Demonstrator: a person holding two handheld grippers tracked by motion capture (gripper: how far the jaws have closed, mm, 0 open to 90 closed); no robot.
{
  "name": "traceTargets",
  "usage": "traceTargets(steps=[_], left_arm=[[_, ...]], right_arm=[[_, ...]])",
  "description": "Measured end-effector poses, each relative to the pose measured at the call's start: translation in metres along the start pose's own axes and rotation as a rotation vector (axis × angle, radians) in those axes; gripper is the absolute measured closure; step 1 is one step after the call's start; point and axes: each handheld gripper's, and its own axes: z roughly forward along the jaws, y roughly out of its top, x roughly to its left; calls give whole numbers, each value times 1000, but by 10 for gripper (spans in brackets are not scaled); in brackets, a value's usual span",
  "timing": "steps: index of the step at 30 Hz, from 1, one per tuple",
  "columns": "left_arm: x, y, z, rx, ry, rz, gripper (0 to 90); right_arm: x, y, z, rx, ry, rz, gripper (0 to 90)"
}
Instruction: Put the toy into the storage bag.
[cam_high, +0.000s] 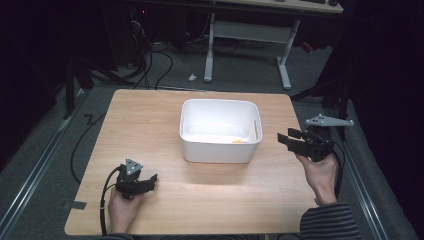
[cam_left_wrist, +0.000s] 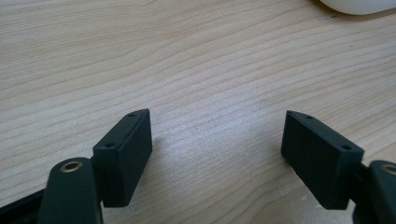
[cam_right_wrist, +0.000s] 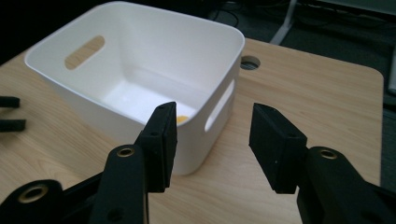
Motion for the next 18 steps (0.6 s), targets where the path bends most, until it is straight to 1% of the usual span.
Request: traceTargets(steps=[3,4,6,7,8,9,10,11,12,15,16,18], left_arm=[[0,0,0,0,-1,0,250],[0,0,0,0,0,0,250],[0,0,0,0,0,0,249],[0,0,0,0,0,0,250],[0,0,0,0,0,0,249],[0,0,0,0,0,0,250],[0,0,0,0,0,0,250],[0,0,0,0,0,0,250],[0,0,0,0,-1,-1,249],[0,0,0,-1,-2,-3,249],[0,0,0,-1,-3,-4,249],[1,0,0,-1,-3,-4,248]], right_arm=[[1,-4,-3,25,-22,-18,516],[0,-6,-7,13,-10,-7,515],[-1,-7,-7,12,-10,-4,515],[-3,-10,-7,14,-12,2,515],[-6,-15,-7,26,-16,18,515],[-6,-15,-7,26,-16,18,515],[-8,-19,-7,42,-31,15,514],[-8,-19,-7,42,-31,15,514],[-9,-22,-10,38,-25,27,513],[-10,-26,-13,39,-33,26,513],[-11,-30,-16,34,-31,47,513],[-12,-31,-17,33,-28,48,512]])
